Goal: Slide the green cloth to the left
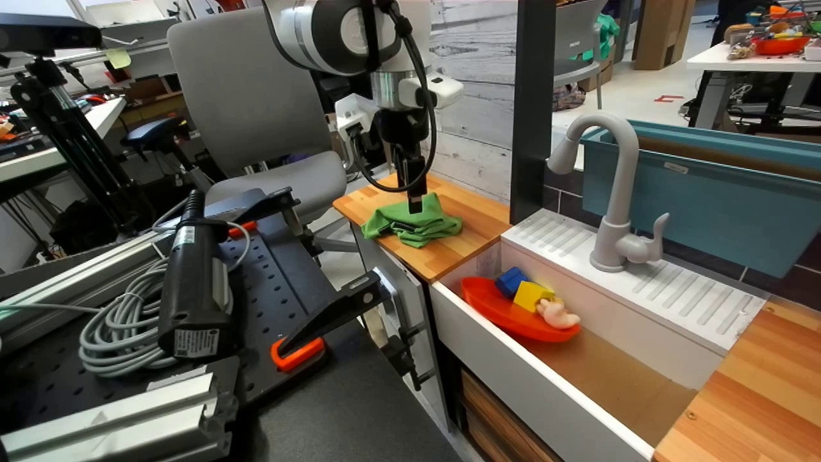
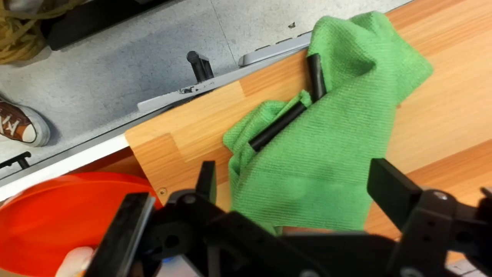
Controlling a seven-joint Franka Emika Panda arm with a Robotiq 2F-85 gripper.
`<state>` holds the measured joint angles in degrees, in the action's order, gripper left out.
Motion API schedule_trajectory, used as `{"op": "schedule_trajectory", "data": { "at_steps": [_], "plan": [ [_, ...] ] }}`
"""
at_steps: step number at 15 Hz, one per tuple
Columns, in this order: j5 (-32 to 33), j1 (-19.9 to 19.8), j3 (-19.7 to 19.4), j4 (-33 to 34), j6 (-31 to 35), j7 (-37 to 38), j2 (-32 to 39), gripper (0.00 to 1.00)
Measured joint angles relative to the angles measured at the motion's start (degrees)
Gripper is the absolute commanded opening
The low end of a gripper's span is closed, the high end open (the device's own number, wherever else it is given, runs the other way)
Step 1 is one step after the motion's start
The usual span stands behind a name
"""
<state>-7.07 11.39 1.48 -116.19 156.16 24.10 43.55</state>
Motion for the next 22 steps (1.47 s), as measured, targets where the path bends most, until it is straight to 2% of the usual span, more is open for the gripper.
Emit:
{"op": "schedule_trajectory", "data": {
  "at_steps": [4, 9, 17, 22],
  "plan": [
    [0.0, 1.96, -0.09, 1.34, 0.0, 0.71, 0.6, 1.0],
    [0.0, 2.09, -0.65, 3.03, 0.02, 0.72, 2.79, 1.0],
    [0.0, 2.46, -1.26, 9.54, -0.06, 0.81, 9.06, 1.0],
    [0.04, 5.5, -2.02, 11.62, -0.07, 1.22, 12.14, 1.0]
  ]
}}
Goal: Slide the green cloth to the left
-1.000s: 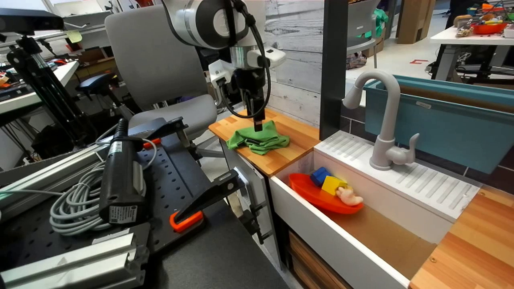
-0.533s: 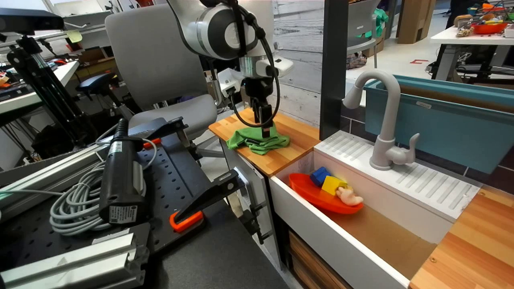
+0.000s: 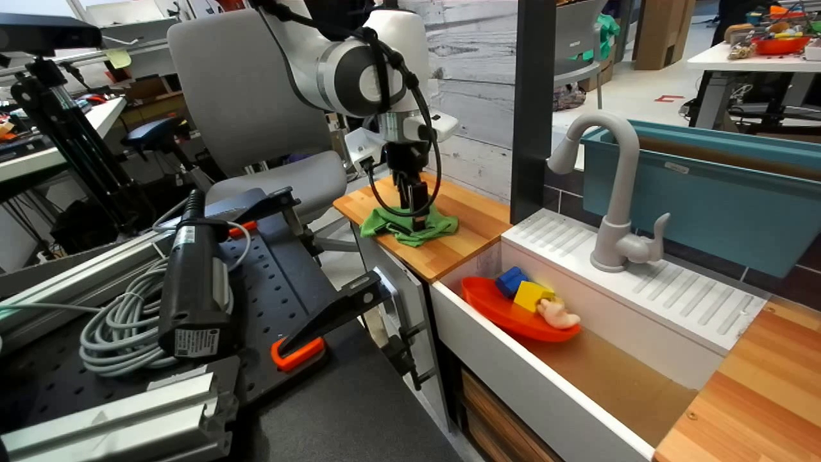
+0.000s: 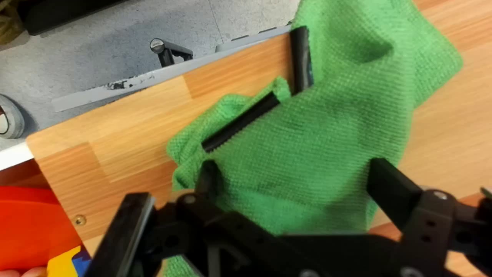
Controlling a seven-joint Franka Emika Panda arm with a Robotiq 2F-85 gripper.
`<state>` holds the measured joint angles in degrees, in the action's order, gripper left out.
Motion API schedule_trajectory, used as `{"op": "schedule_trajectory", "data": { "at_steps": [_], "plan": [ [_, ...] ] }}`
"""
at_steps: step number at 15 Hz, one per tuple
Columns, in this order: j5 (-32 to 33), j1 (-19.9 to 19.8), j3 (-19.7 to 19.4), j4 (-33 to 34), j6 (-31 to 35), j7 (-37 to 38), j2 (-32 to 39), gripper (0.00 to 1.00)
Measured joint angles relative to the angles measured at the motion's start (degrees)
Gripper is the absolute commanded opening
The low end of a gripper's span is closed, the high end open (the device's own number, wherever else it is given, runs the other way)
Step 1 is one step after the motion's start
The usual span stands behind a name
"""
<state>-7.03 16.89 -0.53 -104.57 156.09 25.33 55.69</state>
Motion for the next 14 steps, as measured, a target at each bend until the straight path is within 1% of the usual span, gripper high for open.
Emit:
{"op": "schedule_trajectory", "data": {
  "at_steps": [4, 9, 14],
  "plan": [
    [0.03, 2.4, -0.85, 2.23, -0.68, 0.35, 2.52, 1.0],
    [0.23, 3.9, -0.97, 7.1, -5.27, 0.46, 4.4, 1.0],
    [2.21, 8.21, -0.94, 13.0, -8.87, 2.53, 6.93, 1.0]
  ]
}}
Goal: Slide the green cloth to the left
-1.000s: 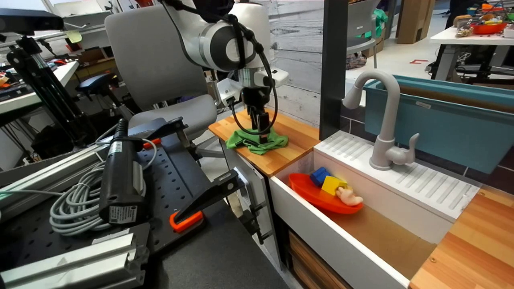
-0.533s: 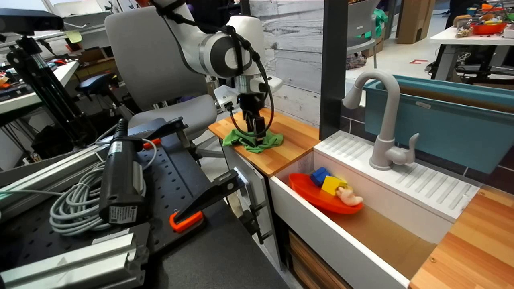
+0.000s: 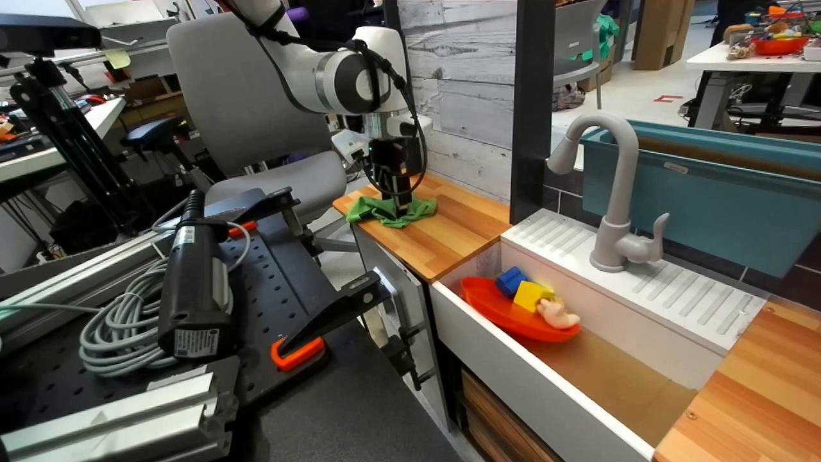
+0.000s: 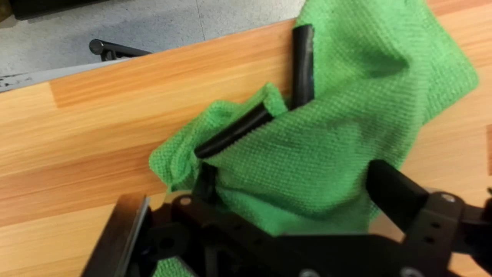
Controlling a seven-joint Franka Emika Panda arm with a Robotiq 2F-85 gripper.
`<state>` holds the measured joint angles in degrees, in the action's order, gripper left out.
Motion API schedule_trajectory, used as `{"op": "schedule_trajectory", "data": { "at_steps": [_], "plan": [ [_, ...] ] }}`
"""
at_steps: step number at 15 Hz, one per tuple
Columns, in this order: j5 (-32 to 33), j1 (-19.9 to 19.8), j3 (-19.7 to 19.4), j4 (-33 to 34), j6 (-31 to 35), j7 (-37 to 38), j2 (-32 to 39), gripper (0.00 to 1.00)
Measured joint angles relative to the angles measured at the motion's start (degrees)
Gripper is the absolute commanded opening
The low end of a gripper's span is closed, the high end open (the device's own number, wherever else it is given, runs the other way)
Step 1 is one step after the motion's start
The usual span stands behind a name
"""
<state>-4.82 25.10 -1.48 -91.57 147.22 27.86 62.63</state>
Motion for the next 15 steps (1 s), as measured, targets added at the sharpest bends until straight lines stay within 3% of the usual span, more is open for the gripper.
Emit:
{"op": "schedule_trajectory", "data": {
  "at_steps": [7, 15],
  "plan": [
    [2.7, 5.24, -0.38, 7.45, -3.22, 3.21, 4.27, 1.0],
    [3.35, 5.85, -0.58, 9.26, -2.96, 3.45, 5.21, 1.0]
  ]
}}
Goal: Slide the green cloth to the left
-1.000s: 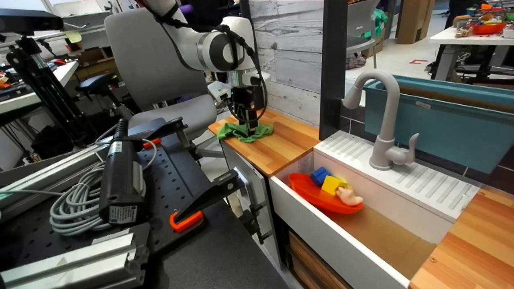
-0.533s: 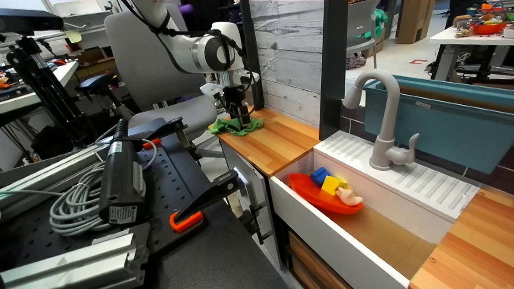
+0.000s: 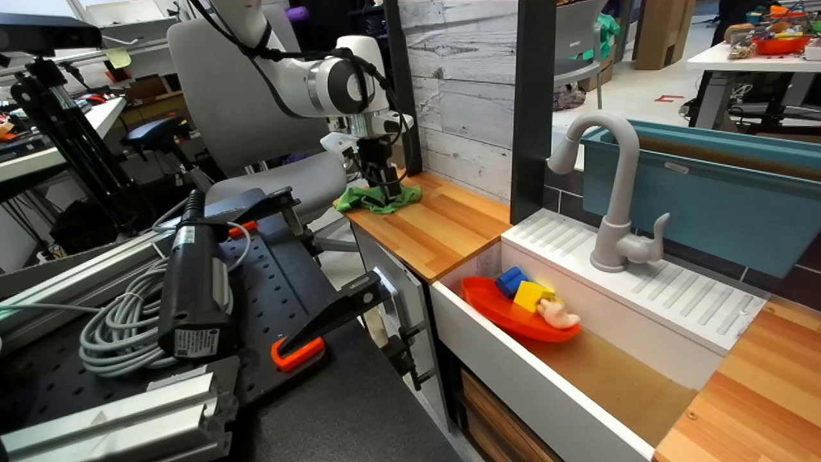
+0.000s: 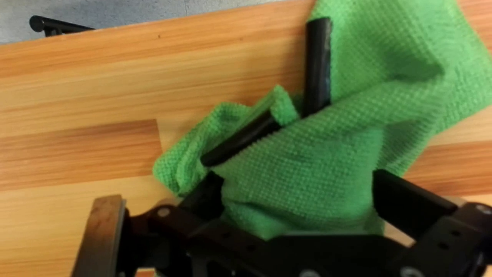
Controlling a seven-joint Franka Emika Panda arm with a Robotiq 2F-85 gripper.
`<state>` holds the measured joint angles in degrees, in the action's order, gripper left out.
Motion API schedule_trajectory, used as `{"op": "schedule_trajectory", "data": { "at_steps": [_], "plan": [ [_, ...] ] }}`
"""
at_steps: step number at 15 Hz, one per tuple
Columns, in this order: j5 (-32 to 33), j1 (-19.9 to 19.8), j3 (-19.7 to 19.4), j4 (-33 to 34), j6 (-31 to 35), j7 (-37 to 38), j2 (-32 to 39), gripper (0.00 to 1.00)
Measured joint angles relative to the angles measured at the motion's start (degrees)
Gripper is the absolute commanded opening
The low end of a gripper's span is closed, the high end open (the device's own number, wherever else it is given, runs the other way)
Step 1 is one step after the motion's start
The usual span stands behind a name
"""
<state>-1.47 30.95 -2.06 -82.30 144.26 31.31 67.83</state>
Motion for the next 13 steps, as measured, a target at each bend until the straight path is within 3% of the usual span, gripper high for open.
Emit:
{"op": "schedule_trajectory", "data": {
  "at_steps": [4, 9, 13],
  "plan": [
    [0.19, 0.95, -0.01, -3.52, 4.78, 0.0, -2.89, 1.0],
    [0.26, 3.73, -0.27, -16.41, 18.13, -0.12, -10.66, 1.0],
    [0.26, 4.06, -0.52, -20.05, 19.45, -0.23, -13.13, 1.0]
  ]
}}
